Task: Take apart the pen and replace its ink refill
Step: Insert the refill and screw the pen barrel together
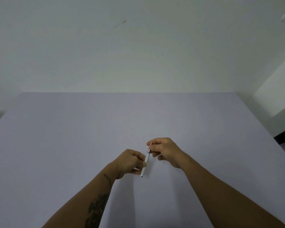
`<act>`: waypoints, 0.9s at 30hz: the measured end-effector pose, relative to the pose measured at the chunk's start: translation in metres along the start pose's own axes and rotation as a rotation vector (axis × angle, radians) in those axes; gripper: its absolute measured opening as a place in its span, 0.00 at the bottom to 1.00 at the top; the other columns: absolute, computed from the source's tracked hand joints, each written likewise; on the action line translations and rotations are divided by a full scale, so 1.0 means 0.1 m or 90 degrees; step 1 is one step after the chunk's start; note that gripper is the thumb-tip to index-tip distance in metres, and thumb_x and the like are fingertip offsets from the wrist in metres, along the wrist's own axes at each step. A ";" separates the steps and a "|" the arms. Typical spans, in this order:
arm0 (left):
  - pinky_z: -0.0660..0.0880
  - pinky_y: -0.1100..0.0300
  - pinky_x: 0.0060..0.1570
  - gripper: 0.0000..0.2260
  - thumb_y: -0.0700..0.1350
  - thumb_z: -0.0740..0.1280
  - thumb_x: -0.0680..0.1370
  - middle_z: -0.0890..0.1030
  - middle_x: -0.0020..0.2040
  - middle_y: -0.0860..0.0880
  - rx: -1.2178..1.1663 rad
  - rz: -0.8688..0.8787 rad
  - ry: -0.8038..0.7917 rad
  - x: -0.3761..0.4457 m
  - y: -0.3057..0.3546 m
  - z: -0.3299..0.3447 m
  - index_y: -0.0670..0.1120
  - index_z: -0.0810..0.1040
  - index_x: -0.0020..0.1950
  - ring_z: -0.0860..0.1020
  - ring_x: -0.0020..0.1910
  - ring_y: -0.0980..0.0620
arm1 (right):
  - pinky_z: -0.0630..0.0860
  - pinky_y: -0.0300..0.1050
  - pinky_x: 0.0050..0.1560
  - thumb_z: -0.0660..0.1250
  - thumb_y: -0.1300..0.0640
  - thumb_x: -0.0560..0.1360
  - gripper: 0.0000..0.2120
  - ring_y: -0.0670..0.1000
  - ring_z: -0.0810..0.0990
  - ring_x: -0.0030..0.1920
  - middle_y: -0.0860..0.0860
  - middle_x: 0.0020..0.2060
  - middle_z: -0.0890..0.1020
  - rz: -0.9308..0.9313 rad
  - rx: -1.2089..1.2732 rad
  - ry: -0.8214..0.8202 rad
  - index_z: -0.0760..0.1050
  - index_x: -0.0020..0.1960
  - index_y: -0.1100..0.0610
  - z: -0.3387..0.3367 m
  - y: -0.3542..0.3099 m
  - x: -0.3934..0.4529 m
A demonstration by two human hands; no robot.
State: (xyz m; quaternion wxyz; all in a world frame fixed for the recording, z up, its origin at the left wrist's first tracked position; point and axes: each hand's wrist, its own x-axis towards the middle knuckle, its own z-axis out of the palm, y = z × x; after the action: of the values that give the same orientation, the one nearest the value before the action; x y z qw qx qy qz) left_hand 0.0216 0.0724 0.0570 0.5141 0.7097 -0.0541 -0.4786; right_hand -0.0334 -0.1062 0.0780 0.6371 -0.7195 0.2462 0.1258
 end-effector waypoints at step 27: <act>0.83 0.56 0.44 0.07 0.32 0.68 0.73 0.81 0.38 0.46 0.000 0.007 -0.009 0.00 -0.01 0.00 0.42 0.83 0.40 0.80 0.39 0.50 | 0.73 0.43 0.35 0.74 0.58 0.73 0.10 0.50 0.74 0.34 0.56 0.37 0.79 0.017 0.013 0.009 0.76 0.36 0.58 0.05 0.05 0.10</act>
State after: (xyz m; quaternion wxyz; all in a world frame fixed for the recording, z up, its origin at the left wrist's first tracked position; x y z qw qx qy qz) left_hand 0.0208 0.0725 0.0562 0.5163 0.7059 -0.0618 -0.4810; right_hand -0.0275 -0.1039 0.0679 0.6407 -0.7106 0.2616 0.1271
